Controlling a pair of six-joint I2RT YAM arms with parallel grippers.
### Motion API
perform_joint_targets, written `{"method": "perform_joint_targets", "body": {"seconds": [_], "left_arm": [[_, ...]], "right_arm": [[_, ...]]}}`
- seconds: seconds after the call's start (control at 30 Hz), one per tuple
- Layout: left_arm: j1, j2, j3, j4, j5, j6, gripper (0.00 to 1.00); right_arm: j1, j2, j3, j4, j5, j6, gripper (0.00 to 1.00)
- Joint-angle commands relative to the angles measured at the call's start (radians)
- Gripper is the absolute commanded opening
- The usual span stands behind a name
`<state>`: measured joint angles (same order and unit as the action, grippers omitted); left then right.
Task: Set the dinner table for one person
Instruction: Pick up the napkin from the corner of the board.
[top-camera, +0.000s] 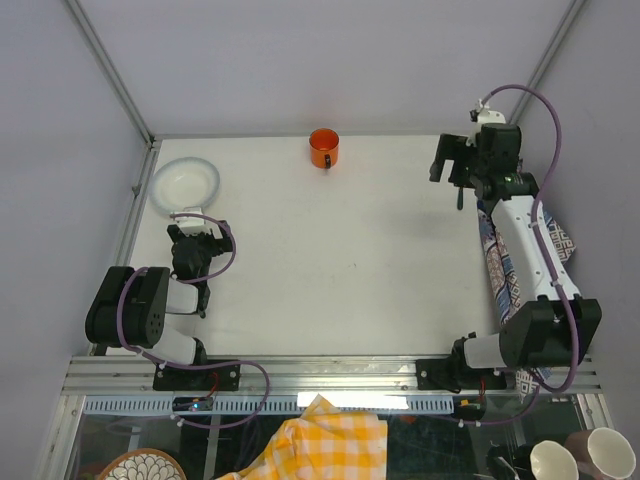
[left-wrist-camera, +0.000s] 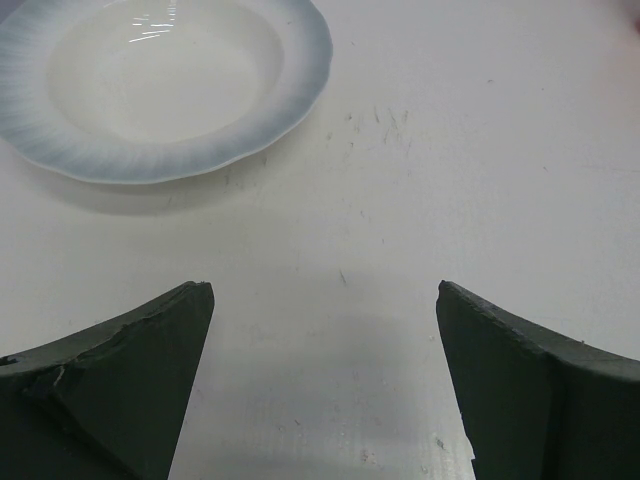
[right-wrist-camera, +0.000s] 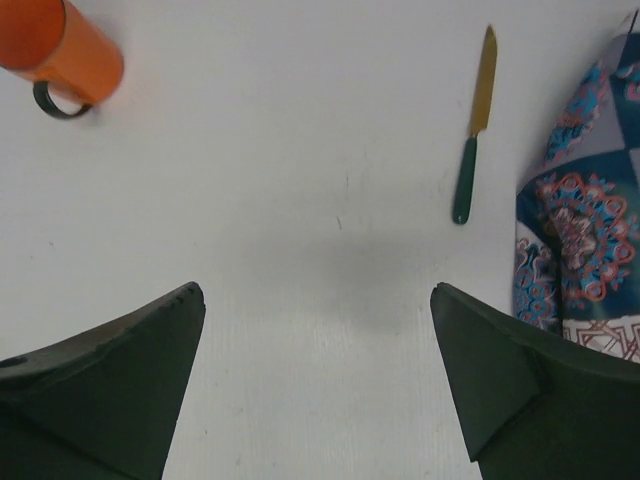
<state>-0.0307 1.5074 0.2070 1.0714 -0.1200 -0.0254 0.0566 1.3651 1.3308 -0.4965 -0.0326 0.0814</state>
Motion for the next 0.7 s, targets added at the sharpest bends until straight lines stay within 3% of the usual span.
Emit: {"method": "perform_joint_targets", "body": {"seconds": [0.0,0.13,0.27,0.53,0.67], "left_arm": [[0.010,-0.006,0.025,0.050,0.030,-0.005,0.99],[0.010,-0.006,0.024,0.051,0.030,-0.005,0.99],[0.010,-0.006,0.023,0.052,0.030,-0.006,0.99],[0.009,-0.006,0.023,0.052,0.030,-0.006,0.99],[0.011,-0.006,0.023,0.052,0.030,-0.006,0.99]], "right_arm": [[0.029,0.049,0.065,-0.202,-0.004,0.009,1.00],[0.029,0.194,0.168,-0.378,-0.004,0.009,1.00],[-0.006,0.272,0.214,-0.417,-0.004,0.009,1.00],[-0.327,0.269,0.145,-0.279,-0.004,0.009,1.00],[-0.407,0.277,0.139,-0.251,-0.004,0.009,1.00]]}}
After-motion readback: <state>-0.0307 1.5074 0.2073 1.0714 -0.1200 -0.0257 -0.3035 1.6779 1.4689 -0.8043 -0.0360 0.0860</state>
